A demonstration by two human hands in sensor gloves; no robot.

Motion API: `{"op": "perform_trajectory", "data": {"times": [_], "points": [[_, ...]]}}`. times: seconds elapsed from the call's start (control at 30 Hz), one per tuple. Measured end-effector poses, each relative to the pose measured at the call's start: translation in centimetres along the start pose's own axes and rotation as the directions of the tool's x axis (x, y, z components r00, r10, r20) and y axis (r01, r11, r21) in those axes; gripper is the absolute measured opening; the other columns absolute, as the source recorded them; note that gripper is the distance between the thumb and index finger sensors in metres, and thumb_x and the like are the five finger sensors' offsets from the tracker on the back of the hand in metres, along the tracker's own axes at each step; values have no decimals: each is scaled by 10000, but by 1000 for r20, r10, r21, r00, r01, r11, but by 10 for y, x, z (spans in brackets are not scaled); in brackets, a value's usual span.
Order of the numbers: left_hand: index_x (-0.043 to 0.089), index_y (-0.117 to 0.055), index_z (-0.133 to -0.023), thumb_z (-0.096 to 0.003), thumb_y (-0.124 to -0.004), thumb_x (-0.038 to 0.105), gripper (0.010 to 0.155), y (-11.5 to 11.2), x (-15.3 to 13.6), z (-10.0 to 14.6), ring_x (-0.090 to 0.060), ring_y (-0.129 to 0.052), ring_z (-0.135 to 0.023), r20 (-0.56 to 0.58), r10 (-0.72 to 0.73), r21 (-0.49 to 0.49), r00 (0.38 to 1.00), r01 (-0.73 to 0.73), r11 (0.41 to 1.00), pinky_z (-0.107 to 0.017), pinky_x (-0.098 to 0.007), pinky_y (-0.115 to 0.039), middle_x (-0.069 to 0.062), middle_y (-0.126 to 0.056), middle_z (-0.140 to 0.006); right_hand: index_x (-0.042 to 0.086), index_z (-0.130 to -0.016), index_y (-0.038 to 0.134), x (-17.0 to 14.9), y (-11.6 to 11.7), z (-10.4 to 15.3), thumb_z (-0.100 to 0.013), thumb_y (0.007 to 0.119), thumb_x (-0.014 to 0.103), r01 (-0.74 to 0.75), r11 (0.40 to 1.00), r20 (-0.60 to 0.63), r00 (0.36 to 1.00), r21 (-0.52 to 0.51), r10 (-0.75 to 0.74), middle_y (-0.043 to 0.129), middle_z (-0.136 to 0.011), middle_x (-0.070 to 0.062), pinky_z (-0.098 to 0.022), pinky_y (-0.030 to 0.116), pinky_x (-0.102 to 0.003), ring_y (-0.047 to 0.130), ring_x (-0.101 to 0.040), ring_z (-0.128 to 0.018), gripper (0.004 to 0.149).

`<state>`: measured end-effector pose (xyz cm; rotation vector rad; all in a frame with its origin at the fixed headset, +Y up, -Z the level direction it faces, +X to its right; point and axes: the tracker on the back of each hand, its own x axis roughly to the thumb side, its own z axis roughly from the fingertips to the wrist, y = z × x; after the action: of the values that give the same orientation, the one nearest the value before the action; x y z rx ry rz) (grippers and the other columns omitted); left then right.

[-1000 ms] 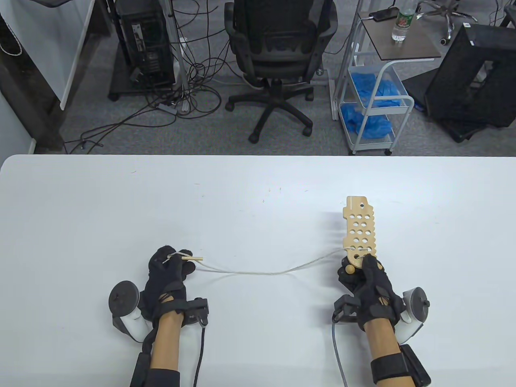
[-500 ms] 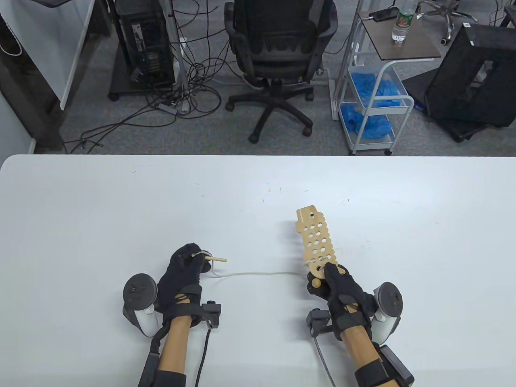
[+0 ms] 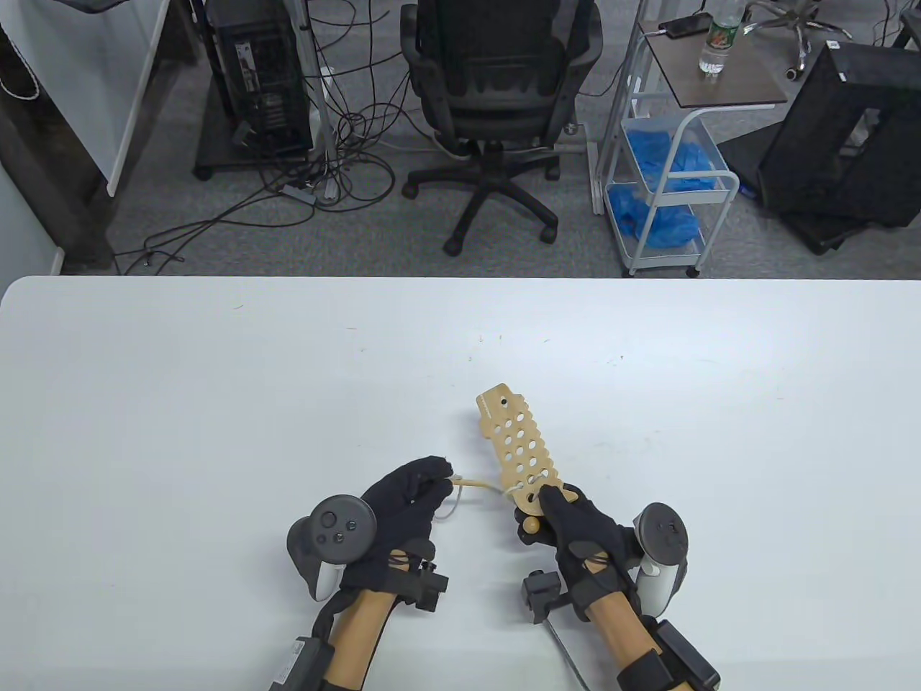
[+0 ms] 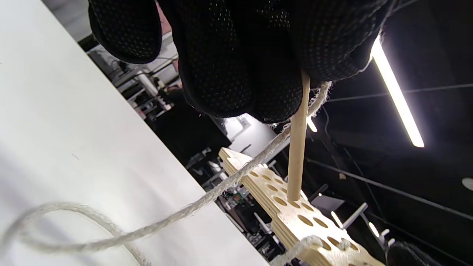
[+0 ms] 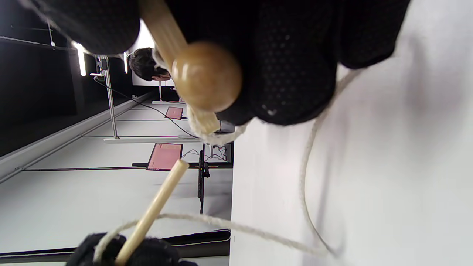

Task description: Remove rope from all holes on crocodile lacing toy

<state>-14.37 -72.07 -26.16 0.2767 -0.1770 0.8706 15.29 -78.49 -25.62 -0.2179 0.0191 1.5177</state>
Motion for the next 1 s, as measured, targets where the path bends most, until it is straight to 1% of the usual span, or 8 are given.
{"op": "perform_trajectory", "data": {"times": [0.13, 0.33, 1.0], "points": [[377, -843, -857, -448, -851, 414, 411, -4, 6, 2, -108, -1014, -594, 46, -43, -9, 998, 43, 999, -639, -539, -765, 67, -1018, -713, 12, -773, 809, 1, 1, 0, -413, 806, 383, -42, 999, 7, 999, 7, 42, 965, -614, -243, -472, 733, -634, 985, -376, -420, 517], [384, -839, -859, -449, -852, 417, 412, -6, 12, 5, -105, -1012, -599, 64, -81, 3, 995, 81, 997, -641, -537, -767, 69, -1016, -717, 13, -775, 808, 3, 2, 2, -413, 807, 381, -63, 998, 12, 998, 6, 63, 966, -614, -242, -474, 732, -635, 986, -378, -418, 516], [398, -852, -849, -444, -862, 420, 406, -10, 22, 7, -107, -1013, -599, 117, -124, -13, 985, 127, 992, -642, -538, -765, 79, -1018, -714, 26, -793, 803, 10, 9, 4, -412, 811, 381, -123, 991, 63, 991, 51, 120, 968, -618, -237, -479, 730, -637, 985, -381, -423, 520]]}}
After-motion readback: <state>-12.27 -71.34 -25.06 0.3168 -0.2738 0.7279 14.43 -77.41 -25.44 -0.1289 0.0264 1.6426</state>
